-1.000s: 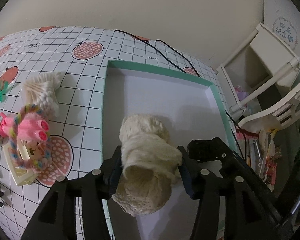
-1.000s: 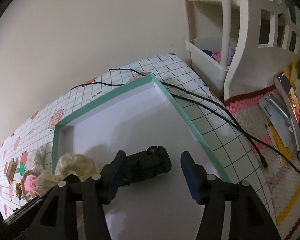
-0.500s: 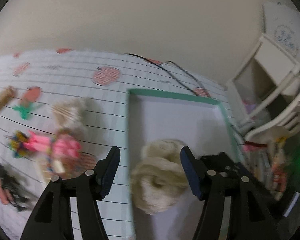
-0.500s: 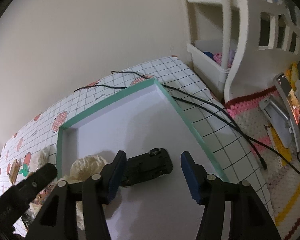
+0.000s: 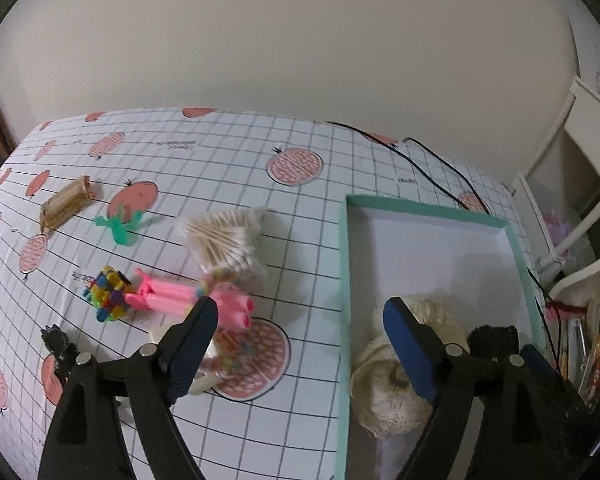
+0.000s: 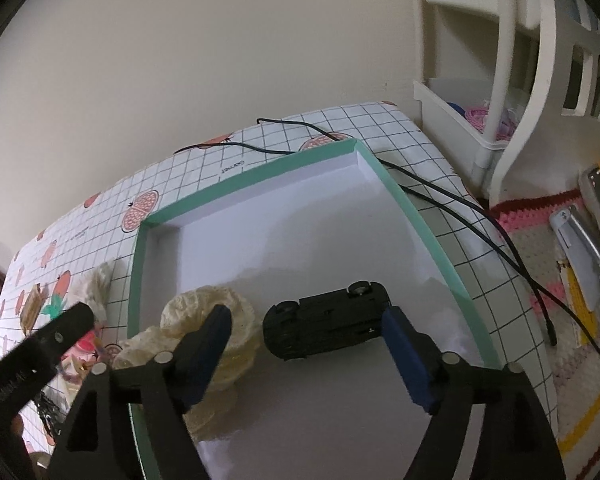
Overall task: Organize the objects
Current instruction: 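Lower and release the lace cloth with the left tool while the right releases the car, then move the left tool to the black toy figure while the right approaches the rainbow bead bracelet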
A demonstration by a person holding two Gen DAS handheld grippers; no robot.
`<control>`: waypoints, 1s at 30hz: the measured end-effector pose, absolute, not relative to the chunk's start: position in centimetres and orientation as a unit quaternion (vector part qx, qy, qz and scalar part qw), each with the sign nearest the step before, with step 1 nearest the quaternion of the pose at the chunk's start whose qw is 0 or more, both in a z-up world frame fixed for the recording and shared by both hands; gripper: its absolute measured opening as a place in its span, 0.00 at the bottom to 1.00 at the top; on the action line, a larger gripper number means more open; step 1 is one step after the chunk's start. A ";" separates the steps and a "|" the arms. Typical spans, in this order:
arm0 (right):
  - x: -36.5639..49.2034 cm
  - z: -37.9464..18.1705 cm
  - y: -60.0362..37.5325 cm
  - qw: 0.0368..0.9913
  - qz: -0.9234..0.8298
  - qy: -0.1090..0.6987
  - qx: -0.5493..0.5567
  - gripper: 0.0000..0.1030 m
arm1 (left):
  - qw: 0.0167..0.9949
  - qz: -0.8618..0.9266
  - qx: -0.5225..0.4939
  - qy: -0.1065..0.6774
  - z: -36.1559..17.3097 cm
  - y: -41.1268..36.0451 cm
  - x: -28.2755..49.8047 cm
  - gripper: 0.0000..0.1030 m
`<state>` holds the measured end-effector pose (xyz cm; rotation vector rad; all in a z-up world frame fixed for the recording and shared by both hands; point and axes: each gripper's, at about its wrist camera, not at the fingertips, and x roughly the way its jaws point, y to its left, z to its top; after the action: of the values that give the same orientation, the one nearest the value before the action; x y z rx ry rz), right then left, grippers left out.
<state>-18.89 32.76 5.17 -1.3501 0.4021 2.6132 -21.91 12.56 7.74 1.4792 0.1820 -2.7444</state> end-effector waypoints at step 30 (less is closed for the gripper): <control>-18.3 9.5 31.4 0.095 0.898 0.095 -0.419 1.00 | 0.059 -0.890 0.443 0.095 11.5 9.2 -20.7 0.99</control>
<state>-18.30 31.42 9.50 -1.2431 0.2807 2.6613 -20.66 9.21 11.50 1.3408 0.2880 -2.6943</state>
